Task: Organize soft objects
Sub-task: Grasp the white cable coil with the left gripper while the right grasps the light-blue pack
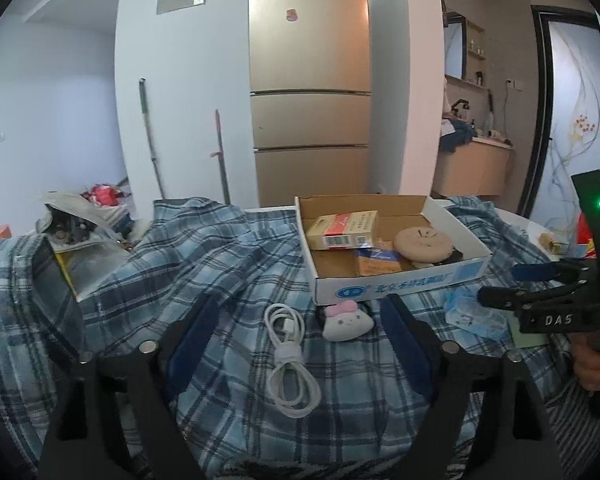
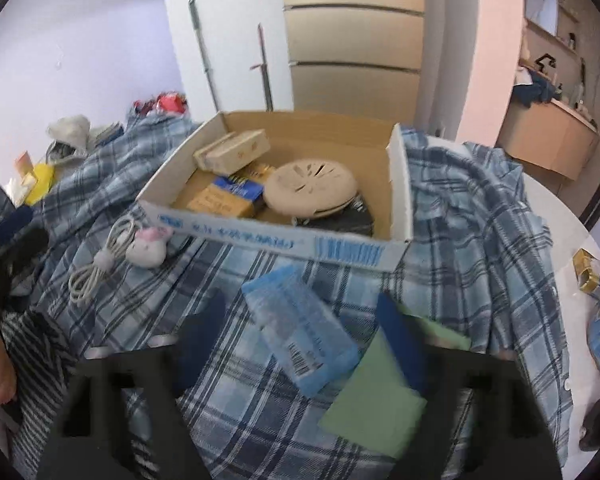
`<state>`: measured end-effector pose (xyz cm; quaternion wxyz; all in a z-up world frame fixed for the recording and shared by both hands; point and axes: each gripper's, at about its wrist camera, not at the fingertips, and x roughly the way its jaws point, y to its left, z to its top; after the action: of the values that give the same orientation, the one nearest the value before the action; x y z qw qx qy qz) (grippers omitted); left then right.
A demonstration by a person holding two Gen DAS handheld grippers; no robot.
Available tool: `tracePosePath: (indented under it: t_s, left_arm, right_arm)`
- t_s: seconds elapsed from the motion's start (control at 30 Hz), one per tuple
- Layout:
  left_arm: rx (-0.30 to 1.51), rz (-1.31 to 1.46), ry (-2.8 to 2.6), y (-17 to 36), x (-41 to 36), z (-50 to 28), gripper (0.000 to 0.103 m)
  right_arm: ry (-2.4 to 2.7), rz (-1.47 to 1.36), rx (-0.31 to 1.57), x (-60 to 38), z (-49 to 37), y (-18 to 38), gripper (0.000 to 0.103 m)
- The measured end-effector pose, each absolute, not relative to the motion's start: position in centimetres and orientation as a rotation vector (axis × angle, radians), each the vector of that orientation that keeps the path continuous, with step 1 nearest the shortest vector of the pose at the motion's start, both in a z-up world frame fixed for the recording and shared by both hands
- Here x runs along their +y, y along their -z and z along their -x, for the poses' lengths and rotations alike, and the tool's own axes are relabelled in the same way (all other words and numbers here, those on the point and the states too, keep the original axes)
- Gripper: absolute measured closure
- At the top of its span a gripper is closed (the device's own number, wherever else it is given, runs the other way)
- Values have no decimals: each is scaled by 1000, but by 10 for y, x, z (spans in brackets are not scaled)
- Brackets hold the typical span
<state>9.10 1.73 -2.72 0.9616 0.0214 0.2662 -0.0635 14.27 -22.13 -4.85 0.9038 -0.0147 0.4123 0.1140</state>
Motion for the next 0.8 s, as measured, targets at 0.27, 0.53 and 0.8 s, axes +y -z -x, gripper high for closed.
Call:
tracePosePath:
  t_s: [0.27,0.53,0.8]
  left_arm:
    - [638,-74,134,40,11,-106,15]
    - [648,-58,137,42,14,-106,15]
    - [622,-45,117,38,18,-103,15]
  right_arm:
    - [-274,54,966,-216,-155,67,23]
    - [-434,43,1037,-204,-146,70,34]
    - [-326,102,1023,-201,-153,80,36]
